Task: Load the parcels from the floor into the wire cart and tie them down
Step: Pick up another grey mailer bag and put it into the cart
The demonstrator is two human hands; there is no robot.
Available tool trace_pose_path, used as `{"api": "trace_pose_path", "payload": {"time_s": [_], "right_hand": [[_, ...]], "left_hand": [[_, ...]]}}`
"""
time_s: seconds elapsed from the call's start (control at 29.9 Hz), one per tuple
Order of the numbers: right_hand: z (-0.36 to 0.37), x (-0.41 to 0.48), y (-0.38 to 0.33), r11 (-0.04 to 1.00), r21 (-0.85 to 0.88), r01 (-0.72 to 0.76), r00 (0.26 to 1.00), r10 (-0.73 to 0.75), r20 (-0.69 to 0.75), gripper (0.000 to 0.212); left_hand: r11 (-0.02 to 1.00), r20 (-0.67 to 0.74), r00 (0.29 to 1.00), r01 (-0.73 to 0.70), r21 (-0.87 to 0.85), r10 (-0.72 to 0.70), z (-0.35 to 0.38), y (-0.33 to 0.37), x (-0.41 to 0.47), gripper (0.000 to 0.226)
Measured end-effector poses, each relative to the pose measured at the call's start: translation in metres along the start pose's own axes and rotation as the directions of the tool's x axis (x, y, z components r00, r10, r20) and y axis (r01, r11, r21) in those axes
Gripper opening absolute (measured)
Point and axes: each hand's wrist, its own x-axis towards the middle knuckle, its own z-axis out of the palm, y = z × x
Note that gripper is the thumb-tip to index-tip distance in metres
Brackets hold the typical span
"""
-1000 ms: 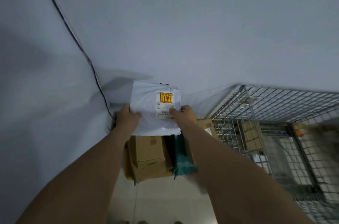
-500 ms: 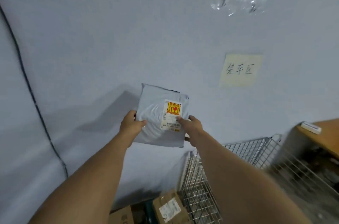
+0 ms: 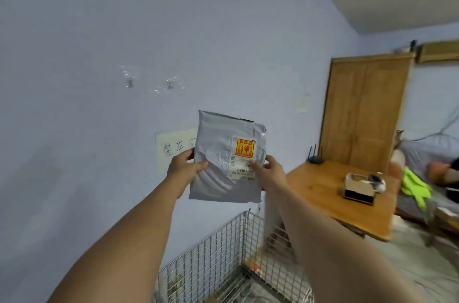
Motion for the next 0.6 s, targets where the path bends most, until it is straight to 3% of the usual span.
{"api": "trace_pose_path", "payload": {"time_s": [0.33,0.6], "right_hand": [[-0.266,0.066,-0.010,0.968,-0.222,0.113,0.928,-0.182,-0.324,0.029],[-0.393,0.126,0.027,0.952,-0.302,0.045,0.847,-0.197,-0.494,0.035]], "left_hand": [[0.977,0.211,0.959,-0.161,-0.140,0.188,0.284,0.089,0.034,0.059],[0.962,0.338,0.910,-0.177,-0.210,0.241,0.443,0.108,0.062,0.058]]}}
